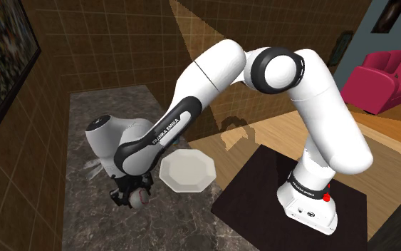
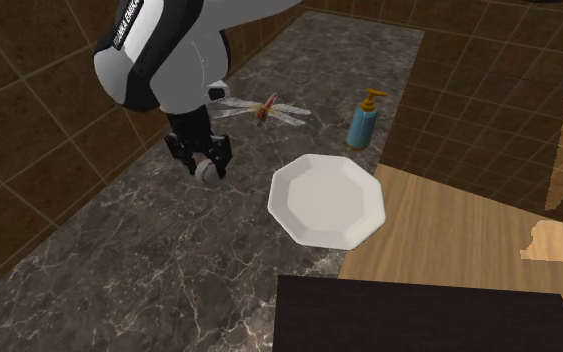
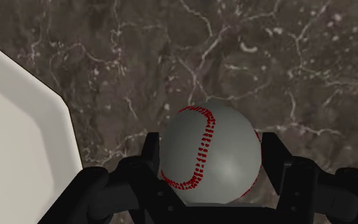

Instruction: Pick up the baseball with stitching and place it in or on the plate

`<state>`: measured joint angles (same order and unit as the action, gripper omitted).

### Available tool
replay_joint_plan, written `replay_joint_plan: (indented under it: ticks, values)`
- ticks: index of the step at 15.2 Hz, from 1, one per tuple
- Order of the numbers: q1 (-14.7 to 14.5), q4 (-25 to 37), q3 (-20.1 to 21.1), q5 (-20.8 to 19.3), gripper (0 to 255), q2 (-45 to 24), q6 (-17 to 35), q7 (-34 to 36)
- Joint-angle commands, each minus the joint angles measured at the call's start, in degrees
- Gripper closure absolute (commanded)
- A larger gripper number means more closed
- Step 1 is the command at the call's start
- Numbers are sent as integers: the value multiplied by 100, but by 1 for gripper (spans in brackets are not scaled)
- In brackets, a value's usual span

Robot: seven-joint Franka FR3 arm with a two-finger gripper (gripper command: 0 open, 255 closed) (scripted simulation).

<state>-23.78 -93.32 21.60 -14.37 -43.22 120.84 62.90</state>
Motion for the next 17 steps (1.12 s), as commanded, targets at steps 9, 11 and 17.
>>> replay_joint_plan:
  ticks: [9, 11, 17]
  values:
    - [76, -7, 124, 149, 255, 444, -425, -48]
    - [319, -491, 126, 187, 255, 740, -233, -216]
    - [1005, -1713, 86, 305, 255, 1525, 240, -808]
